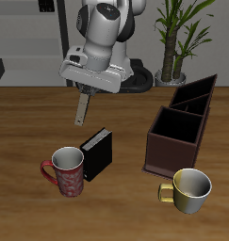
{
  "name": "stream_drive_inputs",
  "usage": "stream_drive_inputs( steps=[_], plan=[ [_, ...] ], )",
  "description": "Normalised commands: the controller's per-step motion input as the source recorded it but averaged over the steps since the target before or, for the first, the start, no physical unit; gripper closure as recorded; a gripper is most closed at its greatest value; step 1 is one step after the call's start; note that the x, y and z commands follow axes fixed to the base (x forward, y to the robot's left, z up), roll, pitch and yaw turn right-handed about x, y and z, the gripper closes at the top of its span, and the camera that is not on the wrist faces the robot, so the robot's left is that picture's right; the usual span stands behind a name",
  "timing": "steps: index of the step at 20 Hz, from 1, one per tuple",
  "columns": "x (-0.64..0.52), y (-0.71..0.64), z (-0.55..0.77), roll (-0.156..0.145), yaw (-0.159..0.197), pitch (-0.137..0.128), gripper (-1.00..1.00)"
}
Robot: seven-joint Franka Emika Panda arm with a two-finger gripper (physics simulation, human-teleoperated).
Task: Place the yellow book into the left desk caddy's left compartment
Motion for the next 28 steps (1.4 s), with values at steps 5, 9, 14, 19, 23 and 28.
stream_drive_inputs(
  steps=[5, 9, 14, 19, 23, 28],
  plan=[
    [-0.19, 0.49, 0.26, -0.003, -0.024, -0.05, 1.0],
    [-0.31, 0.42, 0.18, 0.008, -0.035, -0.002, 1.0],
    [-0.2, 0.35, 0.07, -0.013, -0.001, -0.008, 1.0],
    [-0.23, 0.71, 0.16, 0.078, 0.046, -0.067, 1.0],
    [-0.3, 0.54, 0.13, -0.017, -0.016, -0.048, 1.0],
    [-0.22, 0.24, 0.01, -0.031, -0.052, -0.007, 1.0]
  ],
)
